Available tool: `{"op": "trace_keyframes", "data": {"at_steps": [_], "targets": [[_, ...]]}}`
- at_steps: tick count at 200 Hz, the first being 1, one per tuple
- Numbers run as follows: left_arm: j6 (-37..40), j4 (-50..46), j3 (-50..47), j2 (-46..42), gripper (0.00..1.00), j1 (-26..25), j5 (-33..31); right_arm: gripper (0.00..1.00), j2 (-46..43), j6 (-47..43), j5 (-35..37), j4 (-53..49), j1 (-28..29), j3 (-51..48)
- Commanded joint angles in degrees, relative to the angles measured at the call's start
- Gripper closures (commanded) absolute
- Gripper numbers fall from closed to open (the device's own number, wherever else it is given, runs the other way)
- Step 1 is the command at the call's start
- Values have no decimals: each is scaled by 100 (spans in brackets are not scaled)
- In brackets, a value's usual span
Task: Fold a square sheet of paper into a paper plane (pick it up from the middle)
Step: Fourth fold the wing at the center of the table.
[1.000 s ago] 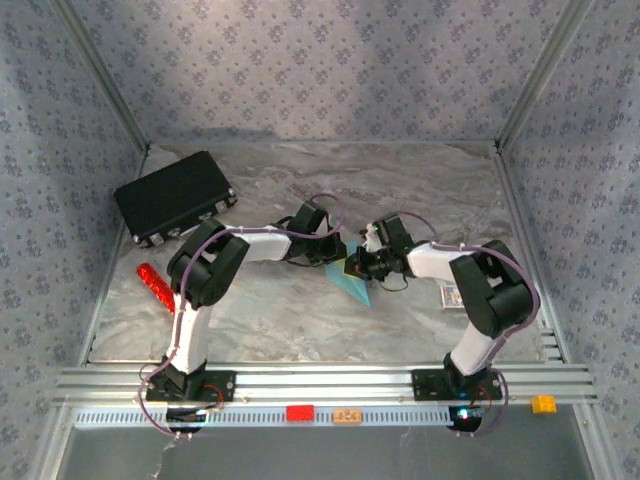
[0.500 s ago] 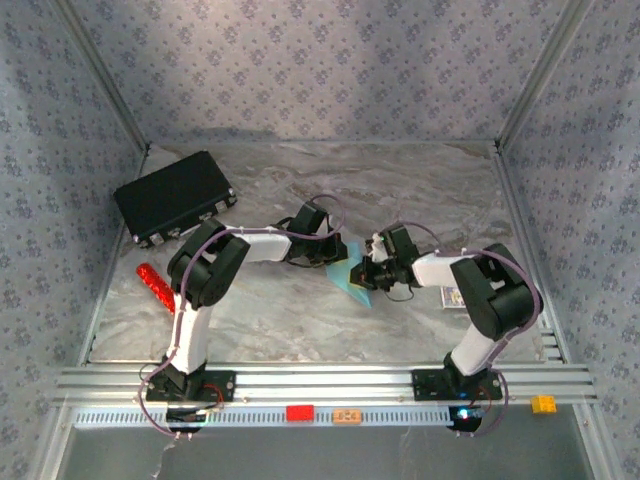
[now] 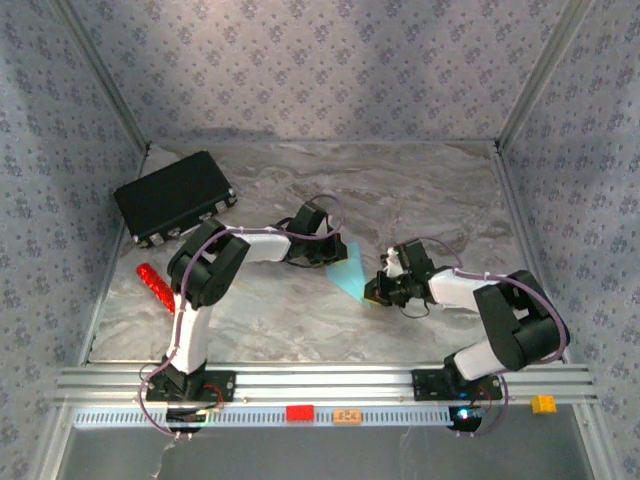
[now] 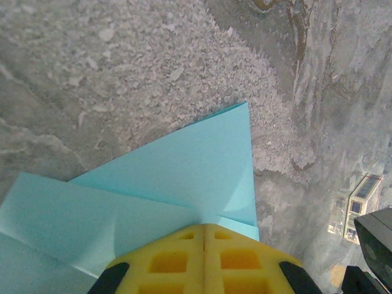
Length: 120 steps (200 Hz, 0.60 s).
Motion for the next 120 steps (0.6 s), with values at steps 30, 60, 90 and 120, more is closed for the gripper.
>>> {"op": "trace_keyframes", "data": {"at_steps": [30,60,90,120], "targets": [[60,-269,-194,240,95,75,-249,97,-329,27,-115,-241,-2,493],[47,-176,-266,181,95,74,-250,96,258,95,-212,-11,110,791],[39,-93,-342,158,95,94,-252,96,548,76,-103,100,130,493],[19,-57,-354,169,95,114,-230,96,408,120,-53,177,131,-61]]}}
